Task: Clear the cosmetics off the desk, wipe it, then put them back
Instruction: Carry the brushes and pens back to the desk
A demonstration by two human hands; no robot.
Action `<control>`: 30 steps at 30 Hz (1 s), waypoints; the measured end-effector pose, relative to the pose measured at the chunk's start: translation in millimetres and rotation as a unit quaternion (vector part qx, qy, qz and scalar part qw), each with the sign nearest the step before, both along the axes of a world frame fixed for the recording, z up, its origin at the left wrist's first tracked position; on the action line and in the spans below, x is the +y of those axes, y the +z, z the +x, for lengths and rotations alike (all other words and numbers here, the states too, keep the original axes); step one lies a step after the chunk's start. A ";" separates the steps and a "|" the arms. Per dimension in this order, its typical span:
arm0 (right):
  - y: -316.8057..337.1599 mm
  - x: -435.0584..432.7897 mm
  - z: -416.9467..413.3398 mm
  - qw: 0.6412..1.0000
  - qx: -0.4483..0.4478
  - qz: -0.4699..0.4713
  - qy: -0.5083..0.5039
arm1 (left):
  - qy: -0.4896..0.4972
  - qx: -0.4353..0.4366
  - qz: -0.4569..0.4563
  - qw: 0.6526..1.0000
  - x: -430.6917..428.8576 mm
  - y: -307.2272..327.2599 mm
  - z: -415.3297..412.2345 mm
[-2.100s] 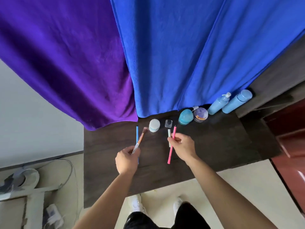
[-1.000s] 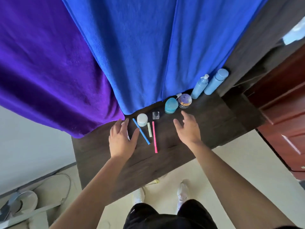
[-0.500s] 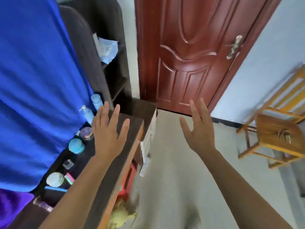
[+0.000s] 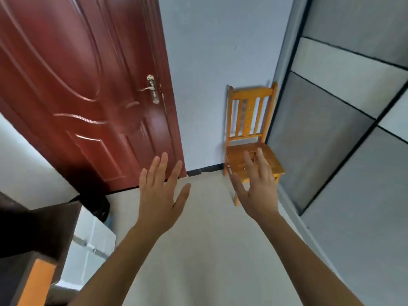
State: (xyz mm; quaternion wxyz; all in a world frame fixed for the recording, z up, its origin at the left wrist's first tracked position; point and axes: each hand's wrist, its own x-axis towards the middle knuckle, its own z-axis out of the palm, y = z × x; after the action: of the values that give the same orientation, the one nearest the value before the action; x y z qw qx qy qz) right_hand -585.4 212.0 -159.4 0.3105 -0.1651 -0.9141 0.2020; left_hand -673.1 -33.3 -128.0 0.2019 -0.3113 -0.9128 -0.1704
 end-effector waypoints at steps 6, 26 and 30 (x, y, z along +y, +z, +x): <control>-19.3 100.1 -21.1 0.998 -0.032 -0.016 -0.047 | -0.053 -0.038 0.023 0.998 105.5 -9.7 -41.1; -39.4 438.8 -224.3 0.961 -0.196 -0.053 -0.186 | -0.143 -0.183 0.012 0.973 492.5 -51.3 -299.0; -70.5 504.7 -255.9 0.953 -0.231 -0.075 -0.180 | -0.140 -0.208 -0.028 0.968 556.3 -73.5 -334.7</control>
State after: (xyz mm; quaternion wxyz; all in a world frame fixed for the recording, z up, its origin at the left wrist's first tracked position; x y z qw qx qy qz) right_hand -841.3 716.7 -229.9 0.1088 -0.3915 -0.8983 0.1671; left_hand -1007.9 523.0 -201.6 -0.0276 -0.3992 -0.8866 -0.2320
